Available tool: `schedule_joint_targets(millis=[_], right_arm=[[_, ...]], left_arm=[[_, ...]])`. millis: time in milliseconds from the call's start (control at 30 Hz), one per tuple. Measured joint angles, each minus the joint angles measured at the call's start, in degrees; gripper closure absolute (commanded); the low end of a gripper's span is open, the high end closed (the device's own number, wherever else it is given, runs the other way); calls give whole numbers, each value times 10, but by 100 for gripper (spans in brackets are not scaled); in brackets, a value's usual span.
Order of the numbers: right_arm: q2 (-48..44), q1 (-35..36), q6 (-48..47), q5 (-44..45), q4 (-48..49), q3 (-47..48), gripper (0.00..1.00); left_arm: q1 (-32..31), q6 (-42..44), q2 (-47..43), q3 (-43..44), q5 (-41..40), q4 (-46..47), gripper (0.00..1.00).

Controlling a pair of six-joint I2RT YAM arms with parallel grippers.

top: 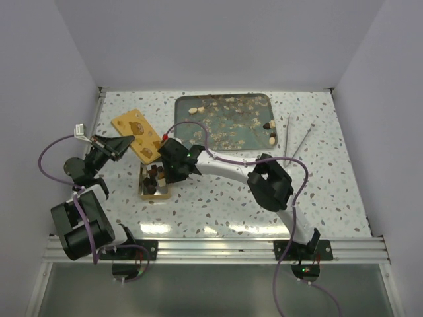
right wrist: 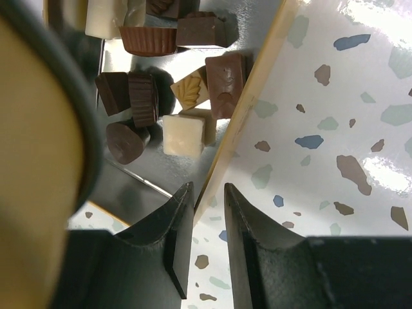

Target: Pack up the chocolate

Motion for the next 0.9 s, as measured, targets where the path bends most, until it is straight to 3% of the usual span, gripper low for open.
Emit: schedule_joint_targets(millis=[567, 900], right_arm=[[15, 11, 35, 26, -12, 16, 89], [-10, 11, 46, 42, 4, -27, 94]], left_arm=[[3, 1, -1, -10, -2, 0, 100], [3, -2, -1, -10, -2, 1, 100]])
